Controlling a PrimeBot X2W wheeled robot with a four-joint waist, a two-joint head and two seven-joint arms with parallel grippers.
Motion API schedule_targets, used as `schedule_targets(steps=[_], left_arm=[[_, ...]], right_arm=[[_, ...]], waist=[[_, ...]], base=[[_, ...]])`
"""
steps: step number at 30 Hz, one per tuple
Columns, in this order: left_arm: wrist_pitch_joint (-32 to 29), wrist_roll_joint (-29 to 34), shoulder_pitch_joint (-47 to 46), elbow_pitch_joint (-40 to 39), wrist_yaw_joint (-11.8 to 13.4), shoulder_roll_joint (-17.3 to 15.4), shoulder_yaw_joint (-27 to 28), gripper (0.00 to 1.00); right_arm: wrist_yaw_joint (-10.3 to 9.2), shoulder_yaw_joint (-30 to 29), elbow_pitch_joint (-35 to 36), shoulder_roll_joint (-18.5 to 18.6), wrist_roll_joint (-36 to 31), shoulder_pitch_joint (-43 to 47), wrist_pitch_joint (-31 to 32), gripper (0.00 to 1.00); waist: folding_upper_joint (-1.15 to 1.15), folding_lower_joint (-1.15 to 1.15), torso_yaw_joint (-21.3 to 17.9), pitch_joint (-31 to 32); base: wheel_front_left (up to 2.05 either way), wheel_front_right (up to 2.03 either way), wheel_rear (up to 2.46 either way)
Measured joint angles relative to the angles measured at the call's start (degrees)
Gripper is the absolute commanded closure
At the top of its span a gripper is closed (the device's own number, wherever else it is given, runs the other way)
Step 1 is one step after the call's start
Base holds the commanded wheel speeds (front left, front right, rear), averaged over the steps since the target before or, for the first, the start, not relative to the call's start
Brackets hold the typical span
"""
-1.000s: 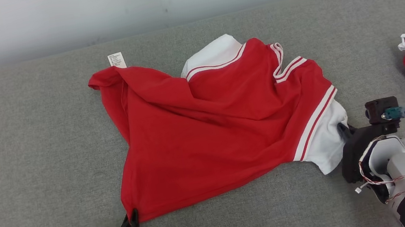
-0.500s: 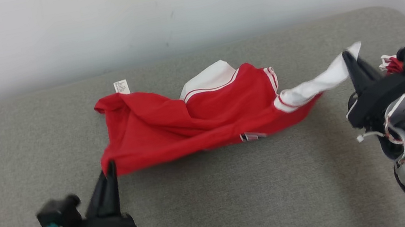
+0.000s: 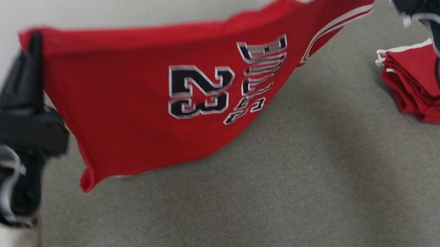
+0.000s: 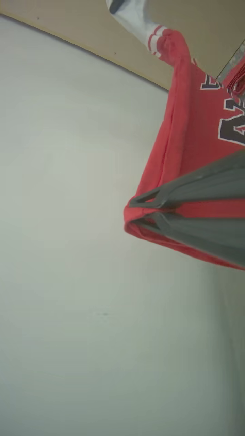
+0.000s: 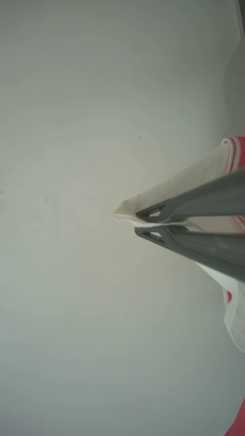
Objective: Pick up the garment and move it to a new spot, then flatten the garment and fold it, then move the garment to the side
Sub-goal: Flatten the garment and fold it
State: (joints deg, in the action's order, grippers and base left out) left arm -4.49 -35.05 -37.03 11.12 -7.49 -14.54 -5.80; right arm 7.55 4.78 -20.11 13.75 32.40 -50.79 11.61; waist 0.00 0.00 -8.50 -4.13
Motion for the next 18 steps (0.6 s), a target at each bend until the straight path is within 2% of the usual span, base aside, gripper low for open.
schedule_targets(steps=[6,10,13,18], left_arm=[[-3.0,-0.8,-12.3,0.2,0.0,-2.1,0.5,1.0],[-3.7,-0.6,-20.8,1.1,0.0,-2.5,0.0,1.0],[-3.0,-0.3,-28.4,2.9,0.5,-2.3,0.2,1.0],[2.1,1.3,-38.1,5.8,1.1,-2.9,1.8,1.0]], right_arm=[[0.0,-2.9,-2.1,-2.2,-1.6,-12.0,1.2,1.0],[0.0,-4.7,-5.4,-2.8,-5.4,-19.1,0.3,1.0],[0.0,-7.0,-9.3,-4.2,-8.5,-25.6,-1.9,1.0],[0.0,-13.9,-12.6,-7.0,-11.6,-35.7,-10.4,1.0]], waist=[[0.0,0.0,-1.1,-4.3],[0.0,0.01,-1.5,-8.6],[0.01,0.01,-1.8,-13.8],[0.01,0.02,-2.0,-21.1]], base=[[0.0,0.0,0.0],[0.0,0.0,0.0],[0.0,0.0,0.0],[0.0,0.0,0.0]])
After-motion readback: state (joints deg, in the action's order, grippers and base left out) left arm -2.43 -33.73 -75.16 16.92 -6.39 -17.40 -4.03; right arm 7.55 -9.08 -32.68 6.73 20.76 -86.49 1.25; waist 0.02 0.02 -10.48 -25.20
